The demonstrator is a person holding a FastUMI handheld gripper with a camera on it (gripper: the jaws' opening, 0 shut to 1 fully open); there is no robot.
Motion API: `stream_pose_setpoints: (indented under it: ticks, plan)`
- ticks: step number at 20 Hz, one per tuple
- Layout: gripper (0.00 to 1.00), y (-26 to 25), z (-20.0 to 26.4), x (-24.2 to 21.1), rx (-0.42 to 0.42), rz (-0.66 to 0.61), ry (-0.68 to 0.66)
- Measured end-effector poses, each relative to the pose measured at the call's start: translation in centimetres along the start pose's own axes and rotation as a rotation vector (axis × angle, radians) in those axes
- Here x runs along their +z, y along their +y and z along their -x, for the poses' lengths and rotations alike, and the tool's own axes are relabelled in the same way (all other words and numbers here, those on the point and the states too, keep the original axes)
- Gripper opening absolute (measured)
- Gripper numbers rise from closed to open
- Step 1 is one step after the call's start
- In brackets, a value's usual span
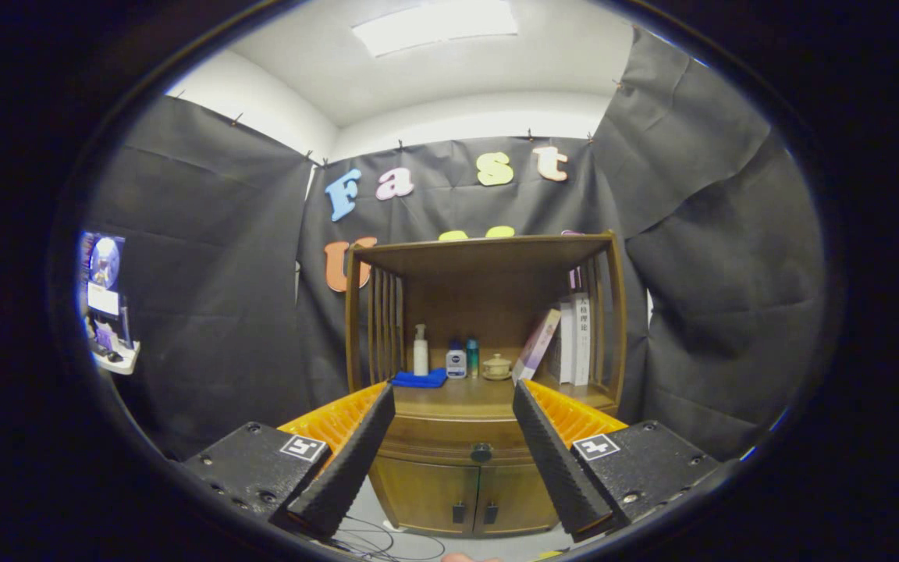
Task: Pull open the drawer, take out the items inside it, and place them on the countertop above the cabinet.
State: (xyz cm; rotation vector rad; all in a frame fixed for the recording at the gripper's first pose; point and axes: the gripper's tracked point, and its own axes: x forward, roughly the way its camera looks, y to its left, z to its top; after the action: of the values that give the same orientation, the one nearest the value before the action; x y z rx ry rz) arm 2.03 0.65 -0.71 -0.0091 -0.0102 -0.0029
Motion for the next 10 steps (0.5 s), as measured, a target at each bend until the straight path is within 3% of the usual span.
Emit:
stream_pose_setpoints:
  ticks: [5,10]
  plan:
    - [0.99,-0.9,-2.6,-1.9,-0.013,0.008,0.012]
    - [1.0,-2.2,-6.6,-6.9,-0.029,-0.005,0.093]
